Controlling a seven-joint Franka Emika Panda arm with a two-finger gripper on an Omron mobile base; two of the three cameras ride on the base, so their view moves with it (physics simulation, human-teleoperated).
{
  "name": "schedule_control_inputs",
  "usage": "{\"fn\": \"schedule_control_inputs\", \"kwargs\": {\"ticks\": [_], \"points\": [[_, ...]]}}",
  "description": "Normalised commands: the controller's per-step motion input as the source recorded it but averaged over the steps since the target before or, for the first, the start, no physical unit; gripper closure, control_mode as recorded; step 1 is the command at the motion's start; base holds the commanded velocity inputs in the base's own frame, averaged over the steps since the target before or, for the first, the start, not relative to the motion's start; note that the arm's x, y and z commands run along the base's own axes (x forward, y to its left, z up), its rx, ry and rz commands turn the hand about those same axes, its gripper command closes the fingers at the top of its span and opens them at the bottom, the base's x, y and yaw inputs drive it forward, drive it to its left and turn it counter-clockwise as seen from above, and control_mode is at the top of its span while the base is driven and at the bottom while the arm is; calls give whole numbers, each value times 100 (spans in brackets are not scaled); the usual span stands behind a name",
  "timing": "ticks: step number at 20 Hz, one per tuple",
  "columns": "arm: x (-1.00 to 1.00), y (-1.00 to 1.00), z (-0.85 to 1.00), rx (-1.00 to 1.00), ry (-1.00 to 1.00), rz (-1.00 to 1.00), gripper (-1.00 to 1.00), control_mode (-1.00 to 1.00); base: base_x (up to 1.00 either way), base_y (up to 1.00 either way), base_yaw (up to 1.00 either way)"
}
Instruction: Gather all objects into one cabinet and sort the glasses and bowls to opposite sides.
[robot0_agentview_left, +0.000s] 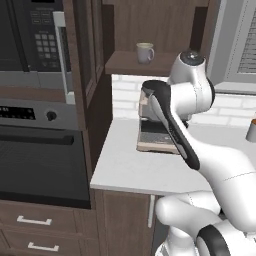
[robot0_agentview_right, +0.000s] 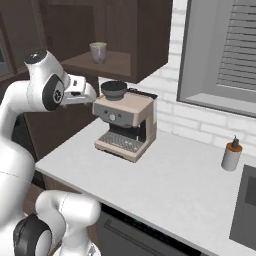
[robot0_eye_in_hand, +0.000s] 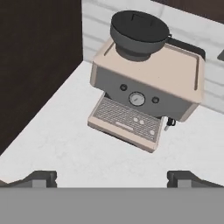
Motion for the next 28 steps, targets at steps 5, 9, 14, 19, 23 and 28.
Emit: {"fn": "schedule_control_inputs", "kwargs": {"ticks": [5, 9, 14, 19, 23, 28], "points": [[-3, 0, 32, 3, -15, 0, -100, -100, 0, 0, 0], [0, 0, 33, 4, -17, 0, -100, -100, 0, 0, 0], [0, 0, 35, 3, -14, 0, -100, -100, 0, 0, 0], [0, 0, 40, 4, -14, 1, -100, -100, 0, 0, 0], [0, 0, 39, 4, -9, 0, -100, -100, 0, 0, 0], [0, 0, 26, 3, -6, 2, -100, -100, 0, 0, 0]]}}
